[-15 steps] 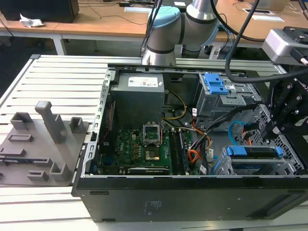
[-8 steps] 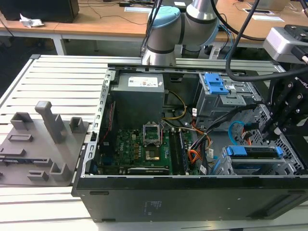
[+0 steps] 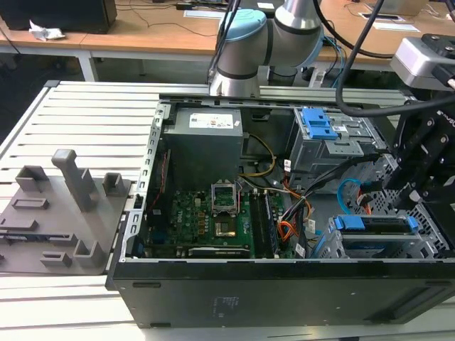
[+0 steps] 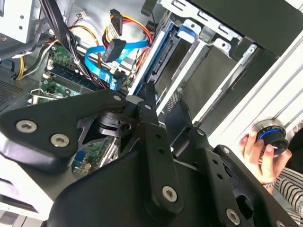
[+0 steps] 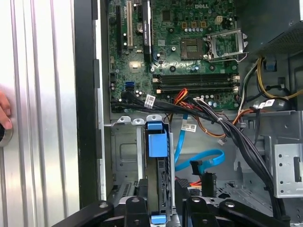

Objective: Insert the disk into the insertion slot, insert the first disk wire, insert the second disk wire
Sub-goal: 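Insert the first disk wire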

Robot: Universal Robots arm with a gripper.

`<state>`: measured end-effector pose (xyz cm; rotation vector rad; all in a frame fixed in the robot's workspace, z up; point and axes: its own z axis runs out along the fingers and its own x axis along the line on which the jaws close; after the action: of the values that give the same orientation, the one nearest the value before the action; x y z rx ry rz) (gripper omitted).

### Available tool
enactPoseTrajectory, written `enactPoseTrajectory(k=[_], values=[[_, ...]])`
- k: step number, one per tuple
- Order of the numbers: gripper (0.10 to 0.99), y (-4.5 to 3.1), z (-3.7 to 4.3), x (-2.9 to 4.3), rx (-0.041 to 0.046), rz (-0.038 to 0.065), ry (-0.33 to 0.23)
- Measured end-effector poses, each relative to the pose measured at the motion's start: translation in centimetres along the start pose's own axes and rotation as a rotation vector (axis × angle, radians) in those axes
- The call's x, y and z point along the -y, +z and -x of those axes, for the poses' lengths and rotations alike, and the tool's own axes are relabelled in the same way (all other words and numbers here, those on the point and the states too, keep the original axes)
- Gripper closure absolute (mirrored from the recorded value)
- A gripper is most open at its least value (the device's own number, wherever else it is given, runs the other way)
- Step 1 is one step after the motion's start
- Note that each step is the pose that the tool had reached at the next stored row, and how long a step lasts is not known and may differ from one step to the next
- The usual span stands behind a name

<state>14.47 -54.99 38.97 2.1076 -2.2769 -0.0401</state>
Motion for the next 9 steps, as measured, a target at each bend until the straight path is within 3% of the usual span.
enactPoseTrajectory(k=[9], values=[[0.725,-0.04,1.62,0.45,-0.0001,0.000,0.000]])
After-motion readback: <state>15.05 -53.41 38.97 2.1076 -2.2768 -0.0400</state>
